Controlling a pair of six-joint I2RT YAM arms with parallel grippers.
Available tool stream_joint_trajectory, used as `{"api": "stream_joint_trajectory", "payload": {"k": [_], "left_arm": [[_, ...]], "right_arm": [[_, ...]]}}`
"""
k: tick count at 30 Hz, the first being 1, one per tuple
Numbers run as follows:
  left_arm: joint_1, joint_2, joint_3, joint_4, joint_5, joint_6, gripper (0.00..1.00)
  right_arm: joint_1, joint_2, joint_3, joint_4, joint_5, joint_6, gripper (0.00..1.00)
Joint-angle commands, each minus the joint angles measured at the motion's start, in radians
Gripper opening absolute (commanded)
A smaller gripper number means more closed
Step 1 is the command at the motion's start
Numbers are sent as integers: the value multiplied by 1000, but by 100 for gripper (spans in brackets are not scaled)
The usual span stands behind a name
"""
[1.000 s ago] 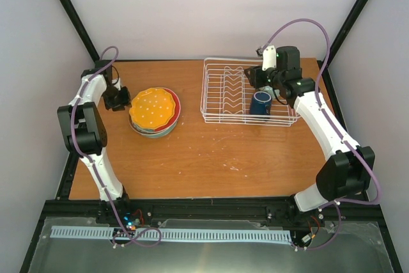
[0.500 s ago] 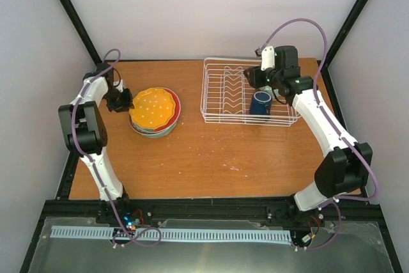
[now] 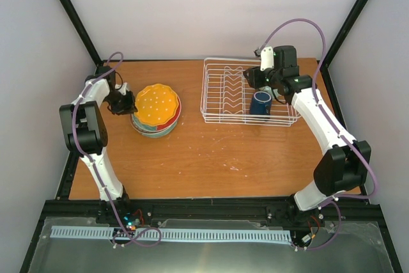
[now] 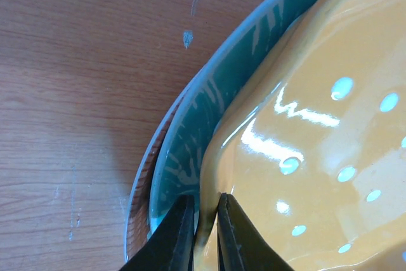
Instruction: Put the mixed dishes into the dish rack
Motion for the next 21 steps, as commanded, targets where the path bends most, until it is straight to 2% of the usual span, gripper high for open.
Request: {"api": "stream_joint_trajectory", "payload": {"k": [1, 7, 12, 21], "left_arm": [[2, 5, -2, 38, -10, 4, 1], [2, -24, -13, 25, 38, 21, 1], [2, -100, -102, 57, 62, 25, 1], [2, -230, -204, 78, 113, -9, 1]], "right_arm": [[6, 14, 37, -7, -12, 4, 50], [8, 26, 67, -11, -39, 20, 50], [18, 74, 149, -38, -137, 41, 51], [145, 218, 353, -113, -252, 35, 54]]}}
